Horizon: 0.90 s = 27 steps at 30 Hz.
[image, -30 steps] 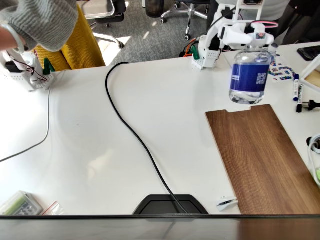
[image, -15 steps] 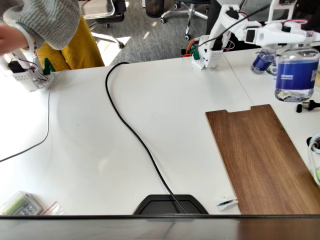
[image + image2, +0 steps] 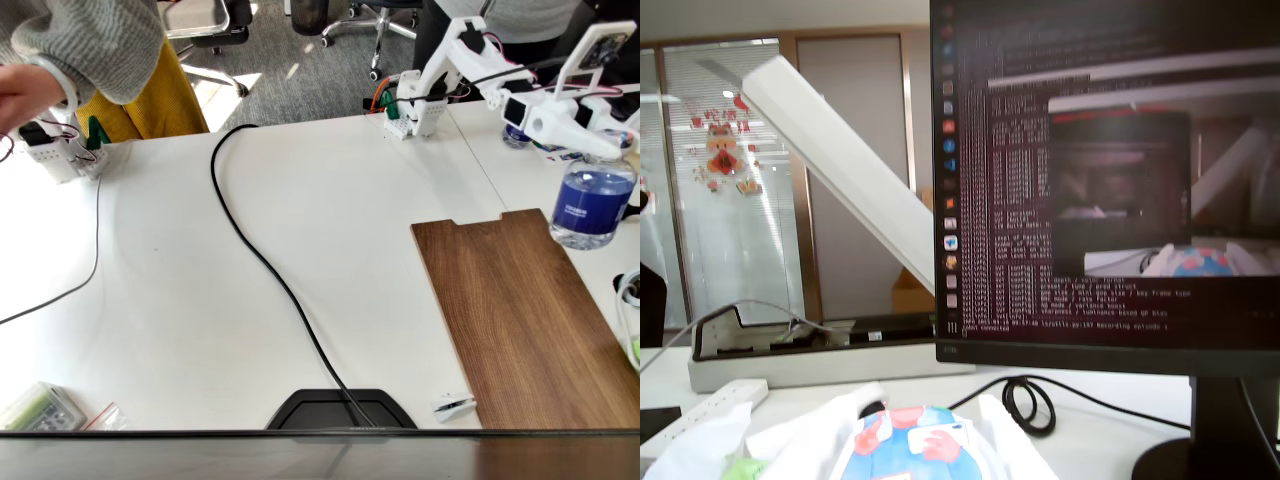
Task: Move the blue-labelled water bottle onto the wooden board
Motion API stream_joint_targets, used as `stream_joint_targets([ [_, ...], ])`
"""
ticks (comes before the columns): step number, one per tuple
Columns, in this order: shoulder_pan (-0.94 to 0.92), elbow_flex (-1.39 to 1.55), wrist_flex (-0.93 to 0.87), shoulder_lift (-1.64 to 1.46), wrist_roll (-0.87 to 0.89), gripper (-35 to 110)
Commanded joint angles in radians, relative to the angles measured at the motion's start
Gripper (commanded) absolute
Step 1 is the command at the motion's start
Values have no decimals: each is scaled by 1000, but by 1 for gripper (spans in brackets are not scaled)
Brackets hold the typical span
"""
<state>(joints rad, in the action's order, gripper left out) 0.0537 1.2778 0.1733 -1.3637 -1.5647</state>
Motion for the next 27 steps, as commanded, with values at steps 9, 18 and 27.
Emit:
stream_joint_targets([
  [9,20,-52,-153,44,-23,0],
  [18,2,-51,-207,84,-26,0],
  [27,-29,-5,-186,149,-31,0],
])
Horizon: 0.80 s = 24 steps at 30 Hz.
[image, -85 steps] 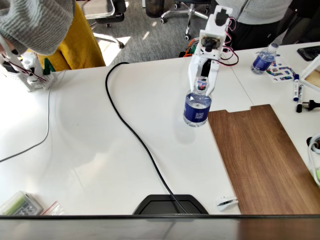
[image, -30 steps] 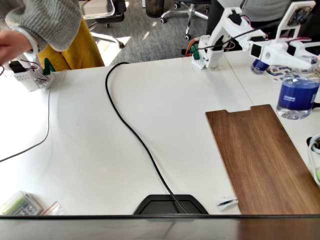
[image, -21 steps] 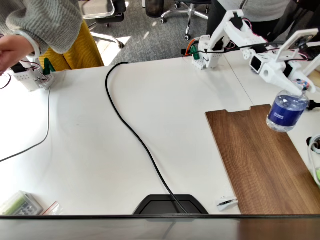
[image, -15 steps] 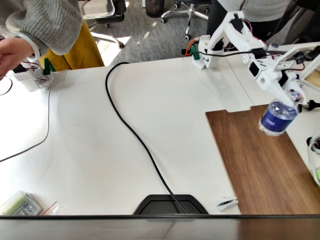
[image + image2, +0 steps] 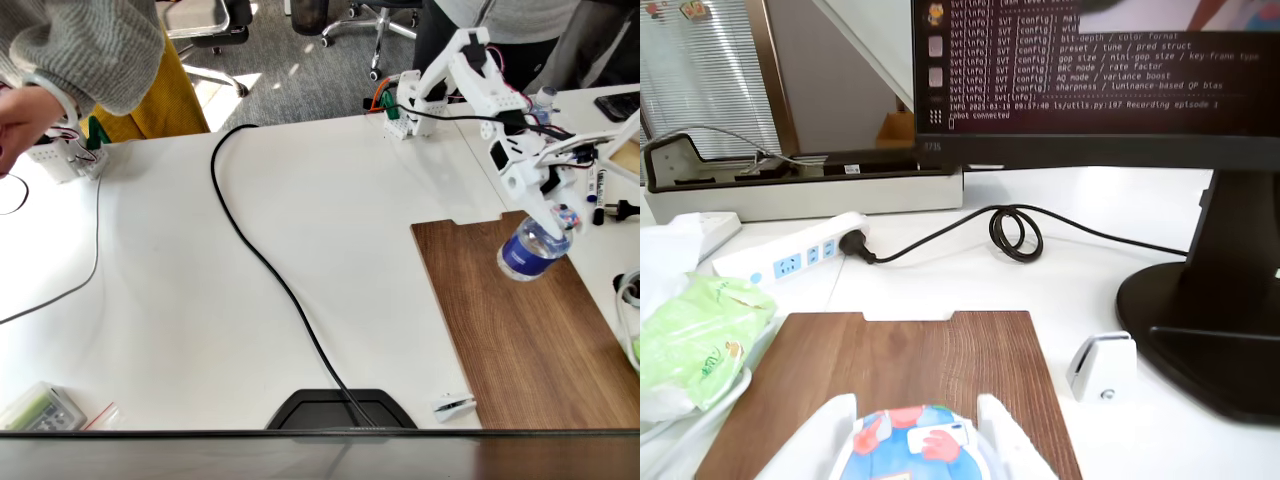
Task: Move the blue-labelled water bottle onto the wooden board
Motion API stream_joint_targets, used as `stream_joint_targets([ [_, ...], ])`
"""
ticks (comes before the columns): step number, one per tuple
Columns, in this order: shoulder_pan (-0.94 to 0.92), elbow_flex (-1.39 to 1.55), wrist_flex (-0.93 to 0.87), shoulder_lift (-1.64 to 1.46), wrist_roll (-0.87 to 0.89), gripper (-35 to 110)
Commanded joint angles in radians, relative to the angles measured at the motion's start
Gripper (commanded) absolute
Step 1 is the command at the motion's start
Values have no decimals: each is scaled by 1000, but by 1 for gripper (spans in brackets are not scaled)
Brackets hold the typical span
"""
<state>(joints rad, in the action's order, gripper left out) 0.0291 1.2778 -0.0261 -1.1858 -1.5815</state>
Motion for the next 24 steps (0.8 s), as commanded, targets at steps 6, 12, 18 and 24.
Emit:
stream_joint_targets([
  [6,-18,114,149,-25,-77,0],
  [12,-14,187,403,18,-66,0],
  [18,0,216,486,21,-35,0],
  [24,14,245,548,35,11,0],
])
